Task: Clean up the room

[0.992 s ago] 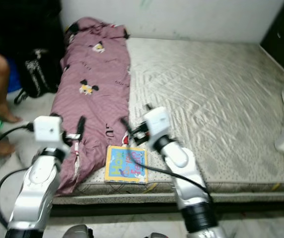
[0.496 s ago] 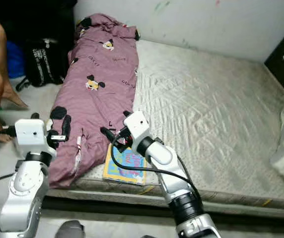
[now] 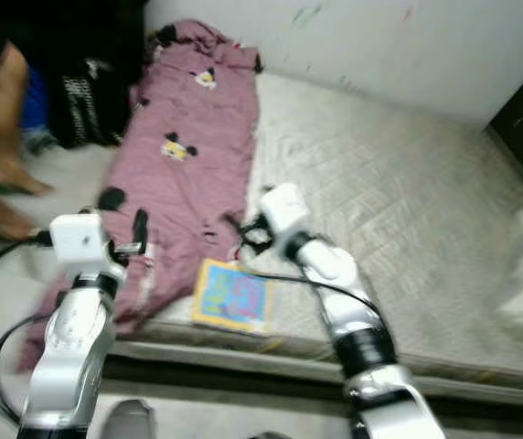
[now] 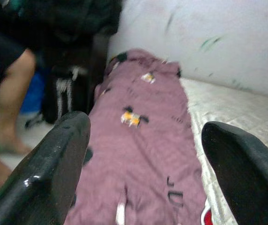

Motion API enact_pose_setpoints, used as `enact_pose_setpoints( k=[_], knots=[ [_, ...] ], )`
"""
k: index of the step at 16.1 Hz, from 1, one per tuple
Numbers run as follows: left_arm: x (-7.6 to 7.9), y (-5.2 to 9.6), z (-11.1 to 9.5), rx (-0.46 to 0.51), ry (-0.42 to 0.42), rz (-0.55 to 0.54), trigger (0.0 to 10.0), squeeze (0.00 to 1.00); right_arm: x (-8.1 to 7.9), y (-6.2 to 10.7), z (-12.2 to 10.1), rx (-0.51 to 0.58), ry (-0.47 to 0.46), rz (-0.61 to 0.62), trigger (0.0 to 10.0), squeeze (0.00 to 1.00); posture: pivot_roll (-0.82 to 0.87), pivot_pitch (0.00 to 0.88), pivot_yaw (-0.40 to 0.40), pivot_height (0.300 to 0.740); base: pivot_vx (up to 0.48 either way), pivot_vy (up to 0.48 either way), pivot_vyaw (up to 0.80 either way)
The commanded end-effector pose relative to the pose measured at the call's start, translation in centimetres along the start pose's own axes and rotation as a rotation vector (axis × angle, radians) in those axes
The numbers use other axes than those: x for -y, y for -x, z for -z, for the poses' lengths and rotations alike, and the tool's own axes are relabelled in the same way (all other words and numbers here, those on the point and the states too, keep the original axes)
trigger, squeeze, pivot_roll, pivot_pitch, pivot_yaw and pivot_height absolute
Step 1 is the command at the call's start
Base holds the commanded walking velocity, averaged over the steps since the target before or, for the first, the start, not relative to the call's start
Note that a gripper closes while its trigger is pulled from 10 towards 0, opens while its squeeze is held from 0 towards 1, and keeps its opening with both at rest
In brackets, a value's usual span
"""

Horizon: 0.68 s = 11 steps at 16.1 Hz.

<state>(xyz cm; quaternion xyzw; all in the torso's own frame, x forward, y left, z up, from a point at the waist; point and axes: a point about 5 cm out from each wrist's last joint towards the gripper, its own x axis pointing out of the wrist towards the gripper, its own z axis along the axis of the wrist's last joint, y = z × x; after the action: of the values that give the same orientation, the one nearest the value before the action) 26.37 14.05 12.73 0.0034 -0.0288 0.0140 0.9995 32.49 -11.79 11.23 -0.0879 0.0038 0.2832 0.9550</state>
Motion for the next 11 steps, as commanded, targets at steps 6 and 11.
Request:
enact_pose_setpoints(
  k=[6, 11],
  knots=[
    [1.3, -2.0, -0.1, -0.003, -0.024, 0.124, 10.0, 0.00, 1.4, 2.1, -0.6, 0.039, -0.014, 0.131, 10.0, 0.00, 0.01, 0.000, -0.061, 0.740, 0.000, 0.000, 0.00],
    [1.0, -1.3, -0.1, -0.001, -0.012, 0.124, 10.0, 0.00, -0.6, 2.5, -0.8, 0.062, -0.029, 0.094, 10.0, 0.00, 0.02, 0.000, -0.064, 0.740, 0.000, -0.097, 0.00]
  ],
)
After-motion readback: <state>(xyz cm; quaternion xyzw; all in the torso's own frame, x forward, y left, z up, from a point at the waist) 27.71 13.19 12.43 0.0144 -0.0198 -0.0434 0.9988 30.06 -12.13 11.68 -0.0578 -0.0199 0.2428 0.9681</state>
